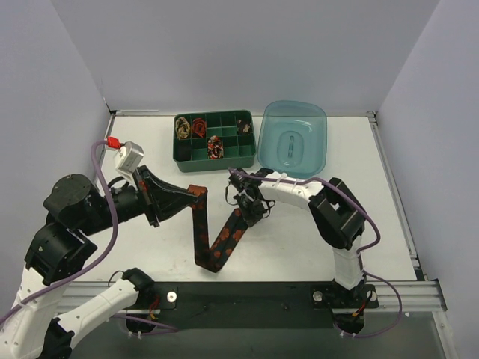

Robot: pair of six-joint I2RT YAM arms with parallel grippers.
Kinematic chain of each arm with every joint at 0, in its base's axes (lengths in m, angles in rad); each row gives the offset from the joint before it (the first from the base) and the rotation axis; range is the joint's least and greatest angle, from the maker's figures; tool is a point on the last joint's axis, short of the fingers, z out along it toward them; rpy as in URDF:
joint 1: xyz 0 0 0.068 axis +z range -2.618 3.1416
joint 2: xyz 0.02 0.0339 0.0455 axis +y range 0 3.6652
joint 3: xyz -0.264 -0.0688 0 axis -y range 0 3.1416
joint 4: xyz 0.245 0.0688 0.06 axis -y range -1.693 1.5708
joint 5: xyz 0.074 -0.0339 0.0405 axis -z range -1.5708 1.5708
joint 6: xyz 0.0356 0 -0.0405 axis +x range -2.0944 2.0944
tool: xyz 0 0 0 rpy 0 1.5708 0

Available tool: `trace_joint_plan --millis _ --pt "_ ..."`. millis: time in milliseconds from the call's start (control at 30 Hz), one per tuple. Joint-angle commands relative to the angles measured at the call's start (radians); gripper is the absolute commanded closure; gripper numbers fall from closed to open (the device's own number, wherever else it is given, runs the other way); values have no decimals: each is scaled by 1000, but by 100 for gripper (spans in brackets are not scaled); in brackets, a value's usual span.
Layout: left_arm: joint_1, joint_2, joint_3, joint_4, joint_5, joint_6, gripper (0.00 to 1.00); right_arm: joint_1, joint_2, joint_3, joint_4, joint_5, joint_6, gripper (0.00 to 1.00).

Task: Roll the ties
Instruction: Flatten out the tie at the center of the board.

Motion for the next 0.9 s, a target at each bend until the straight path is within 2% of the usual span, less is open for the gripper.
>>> trace_joint_plan --millis 0,300,567,700,867 --pt "3 19 -19 102 -8 7 100 -33 52 -7 -112 117 13 100" --pt "5 66 -71 218 31 15 100 -171 -66 -144 -104 172 -1 100" --pt "10 109 -166 319 72 1 100 -291 -152 -265 -126 241 53 100" --pt "20 114 -241 341 83 3 100 -460 -212 -328 -119 198 76 100" --pt "65 109 -349 355 104 4 100 -582 -257 -346 -132 264 67 100"
